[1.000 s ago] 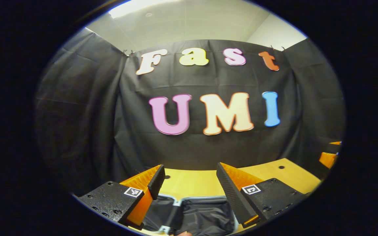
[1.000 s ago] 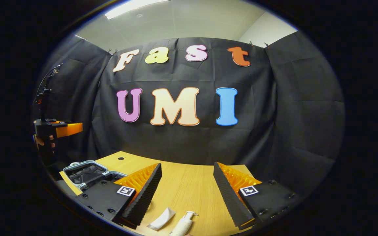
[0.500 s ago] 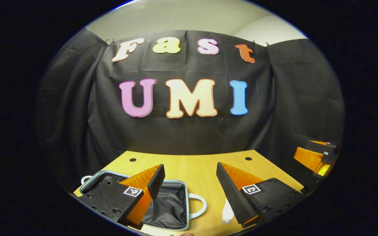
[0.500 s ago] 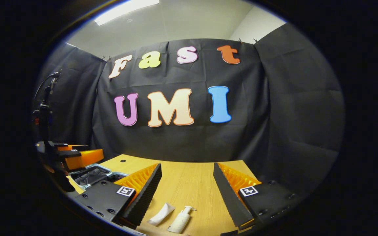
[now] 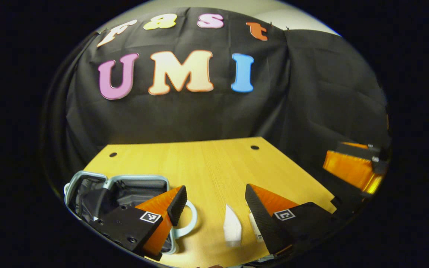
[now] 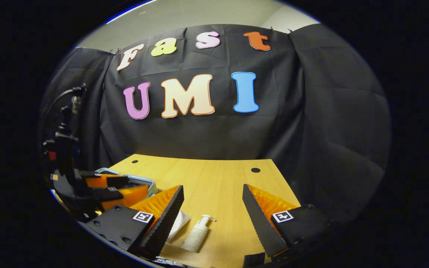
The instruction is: First open the suitcase, pack the skin care products into it, and then close the suitcase.
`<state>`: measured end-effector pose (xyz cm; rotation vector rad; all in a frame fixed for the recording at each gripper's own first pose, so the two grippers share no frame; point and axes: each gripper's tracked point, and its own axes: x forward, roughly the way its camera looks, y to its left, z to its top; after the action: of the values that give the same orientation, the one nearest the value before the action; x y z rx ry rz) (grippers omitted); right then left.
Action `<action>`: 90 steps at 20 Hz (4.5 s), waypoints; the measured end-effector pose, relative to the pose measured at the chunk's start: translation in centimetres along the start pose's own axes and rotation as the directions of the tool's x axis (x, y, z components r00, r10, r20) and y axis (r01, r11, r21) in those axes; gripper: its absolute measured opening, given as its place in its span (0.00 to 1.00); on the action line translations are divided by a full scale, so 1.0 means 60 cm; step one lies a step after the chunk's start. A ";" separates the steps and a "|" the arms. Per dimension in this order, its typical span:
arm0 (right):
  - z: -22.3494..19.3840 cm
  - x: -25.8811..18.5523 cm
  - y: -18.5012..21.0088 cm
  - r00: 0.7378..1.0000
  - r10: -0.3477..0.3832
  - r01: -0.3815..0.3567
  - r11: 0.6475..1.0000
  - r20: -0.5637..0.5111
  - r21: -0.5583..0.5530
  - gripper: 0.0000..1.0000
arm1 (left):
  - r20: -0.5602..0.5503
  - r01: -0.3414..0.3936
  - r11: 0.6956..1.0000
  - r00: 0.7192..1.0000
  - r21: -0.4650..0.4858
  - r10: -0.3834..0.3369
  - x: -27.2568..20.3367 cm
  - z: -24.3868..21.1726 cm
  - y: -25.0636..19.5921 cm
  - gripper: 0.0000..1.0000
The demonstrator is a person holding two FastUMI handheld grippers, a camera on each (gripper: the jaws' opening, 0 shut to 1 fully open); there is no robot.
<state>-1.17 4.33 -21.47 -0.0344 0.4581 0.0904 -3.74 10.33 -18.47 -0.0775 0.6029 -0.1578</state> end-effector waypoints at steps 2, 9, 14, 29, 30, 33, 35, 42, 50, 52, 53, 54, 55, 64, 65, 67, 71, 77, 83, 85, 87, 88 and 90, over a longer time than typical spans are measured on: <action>-0.008 -0.002 -0.005 1.000 -0.011 0.011 1.000 -0.014 -0.010 1.00 | -0.106 0.031 0.999 0.994 -0.041 -0.036 0.035 -0.062 -0.019 0.94; -0.066 0.013 -0.013 0.992 -0.027 0.024 0.999 -0.122 -0.029 1.00 | -0.276 0.080 0.993 0.956 -0.081 -0.100 0.106 -0.188 -0.058 0.92; -0.162 0.056 0.012 0.948 0.021 -0.019 1.000 -0.318 0.009 1.00 | -0.342 0.076 0.991 0.933 -0.105 -0.108 0.122 -0.238 -0.056 0.66; -0.406 0.127 0.087 0.685 0.111 -0.065 0.994 -0.720 0.091 0.98 | -0.329 0.066 0.984 0.937 -0.167 -0.119 0.128 -0.272 -0.023 0.22; -0.414 0.129 0.090 0.676 0.109 -0.068 0.994 -0.729 0.086 0.98 | -0.327 0.070 0.982 0.937 -0.176 -0.125 0.127 -0.273 -0.024 0.22; -0.440 0.133 0.098 0.646 0.099 -0.066 0.995 -0.757 0.074 0.96 | -0.323 0.091 0.980 0.935 -0.179 -0.146 0.127 -0.271 -0.024 0.22; -0.446 0.145 0.092 0.654 0.083 -0.048 0.996 -0.752 0.068 0.82 | -0.319 0.098 0.979 0.936 -0.180 -0.152 0.123 -0.267 -0.029 0.22; -0.442 0.148 0.089 0.680 0.081 -0.039 0.996 -0.729 0.075 0.55 | -0.368 0.129 0.982 0.914 -0.135 -0.171 0.117 -0.268 -0.043 0.08; -0.441 0.153 0.087 0.710 0.076 -0.035 0.997 -0.700 0.073 0.54 | -0.301 0.202 0.973 0.926 -0.112 -0.227 0.103 -0.195 -0.070 0.04; -0.441 0.152 0.087 0.715 0.073 -0.038 0.997 -0.695 0.066 0.55 | -0.264 0.199 0.975 0.940 -0.096 -0.217 0.096 -0.148 -0.058 0.03; -0.441 0.153 0.087 0.717 0.073 -0.037 0.997 -0.693 0.066 0.55 | -0.248 0.191 0.977 0.946 -0.090 -0.208 0.094 -0.127 -0.048 0.04; -0.441 0.152 0.087 0.718 0.072 -0.036 0.997 -0.692 0.066 0.54 | -0.237 0.184 0.979 0.951 -0.083 -0.199 0.092 -0.110 -0.036 0.04; -0.441 0.153 0.087 0.719 0.071 -0.036 0.997 -0.691 0.066 0.55 | -0.219 0.171 0.982 0.958 -0.076 -0.184 0.091 -0.092 -0.023 0.03; -0.440 0.153 0.088 0.719 0.063 -0.019 0.997 -0.692 0.071 0.55 | -0.256 -0.060 0.994 0.966 -0.088 0.036 0.049 -0.091 0.222 0.03; -0.438 0.155 0.088 0.723 0.061 -0.011 0.997 -0.688 0.077 0.55 | -0.272 -0.089 0.992 0.960 -0.094 0.061 0.042 -0.107 0.251 0.03; -0.438 0.155 0.093 0.720 0.066 0.001 0.995 -0.691 0.097 0.54 | -0.304 -0.139 0.983 0.948 -0.116 0.098 0.034 -0.142 0.304 0.03; -0.418 0.155 0.102 0.728 0.080 0.029 0.989 -0.681 0.148 0.54 | -0.387 -0.203 0.967 0.913 -0.157 0.129 0.021 -0.229 0.368 0.04; -0.336 0.179 0.165 0.765 0.148 0.030 0.964 -0.627 0.263 0.54 | -0.396 -0.222 0.955 0.909 -0.199 0.128 0.037 -0.278 0.395 0.04; -0.237 0.199 0.326 0.774 0.310 -0.113 0.926 -0.552 0.361 0.53 | -0.267 -0.176 0.962 0.957 -0.208 0.118 0.011 -0.208 0.388 0.56; -0.231 0.202 0.387 0.756 0.361 -0.160 0.911 -0.546 0.380 0.53 | -0.221 -0.172 0.965 0.967 -0.197 0.127 -0.009 -0.174 0.398 0.82; -0.231 0.209 0.450 0.732 0.404 -0.202 0.898 -0.549 0.390 0.54 | -0.171 -0.193 0.959 0.972 -0.209 0.159 -0.040 -0.135 0.431 0.81; -0.235 0.211 0.476 0.720 0.417 -0.218 0.894 -0.554 0.390 0.53 | -0.154 -0.203 0.954 0.973 -0.219 0.172 -0.058 -0.123 0.449 0.81; -0.256 0.214 0.527 0.693 0.435 -0.243 0.892 -0.575 0.382 0.53 | -0.132 -0.251 0.941 0.965 -0.228 0.226 -0.100 -0.110 0.501 0.81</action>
<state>0.54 36.03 -41.33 0.3150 1.1817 0.3963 -8.63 40.76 -24.10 -0.2333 0.7294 0.1503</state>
